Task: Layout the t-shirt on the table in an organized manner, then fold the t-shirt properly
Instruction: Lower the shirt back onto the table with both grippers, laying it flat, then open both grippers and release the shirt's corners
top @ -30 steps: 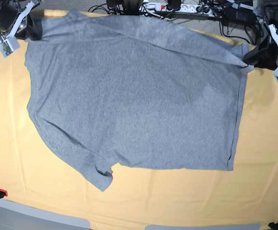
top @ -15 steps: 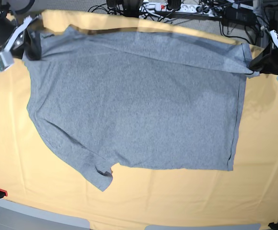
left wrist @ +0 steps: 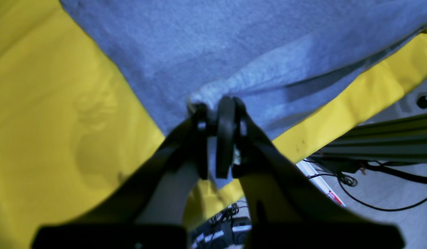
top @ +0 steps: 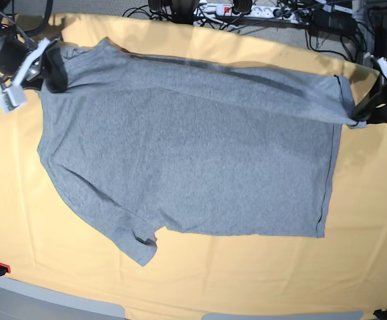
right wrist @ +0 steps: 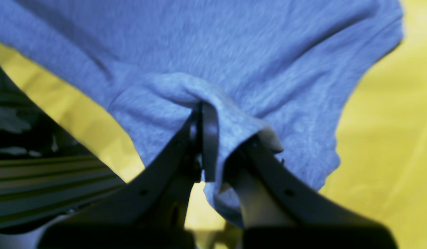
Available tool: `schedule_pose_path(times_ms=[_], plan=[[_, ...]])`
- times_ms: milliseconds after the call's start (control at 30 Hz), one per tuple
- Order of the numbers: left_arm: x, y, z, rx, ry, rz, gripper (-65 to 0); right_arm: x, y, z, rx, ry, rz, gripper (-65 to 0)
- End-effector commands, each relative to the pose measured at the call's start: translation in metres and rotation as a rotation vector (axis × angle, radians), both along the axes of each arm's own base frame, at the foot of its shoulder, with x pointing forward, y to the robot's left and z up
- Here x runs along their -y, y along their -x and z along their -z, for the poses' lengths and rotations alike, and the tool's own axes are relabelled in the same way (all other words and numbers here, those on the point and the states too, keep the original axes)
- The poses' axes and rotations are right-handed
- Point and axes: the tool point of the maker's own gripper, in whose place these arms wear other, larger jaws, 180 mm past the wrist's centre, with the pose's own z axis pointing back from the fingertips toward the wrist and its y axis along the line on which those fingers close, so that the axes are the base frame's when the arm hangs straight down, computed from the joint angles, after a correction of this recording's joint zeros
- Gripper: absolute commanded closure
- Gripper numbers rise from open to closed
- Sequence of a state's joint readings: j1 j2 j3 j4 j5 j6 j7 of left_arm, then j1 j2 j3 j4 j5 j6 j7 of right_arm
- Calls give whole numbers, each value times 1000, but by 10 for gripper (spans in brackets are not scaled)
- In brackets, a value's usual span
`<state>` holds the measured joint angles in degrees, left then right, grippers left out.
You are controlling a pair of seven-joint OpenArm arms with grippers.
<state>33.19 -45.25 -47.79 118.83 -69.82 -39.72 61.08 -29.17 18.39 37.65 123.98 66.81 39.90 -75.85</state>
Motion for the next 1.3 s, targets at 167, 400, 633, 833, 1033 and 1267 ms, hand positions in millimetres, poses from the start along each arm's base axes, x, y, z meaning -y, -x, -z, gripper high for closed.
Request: schedule_pose_path(times_ms=[167,400,633,833,1033,1267], plan=[[19,-11,25,-18,-22,74,0,1,-17,-8,62,46,-9,0],[33,-32,23,33,-16,113,0,5,-21,-9,80,61,4,0],[25,-53,17,77,-10,83,0,11,-24,-8,96,96,24,0],[16,-66,10,107,-4,55,0,11,-25,-9,98,94,25,0],[16,-68,8,116,6,53,0,11,-25,-9,98,94,25,0],[6,-77,6,145,-18,-12,0,11,-25,-9,99,94,25,0]])
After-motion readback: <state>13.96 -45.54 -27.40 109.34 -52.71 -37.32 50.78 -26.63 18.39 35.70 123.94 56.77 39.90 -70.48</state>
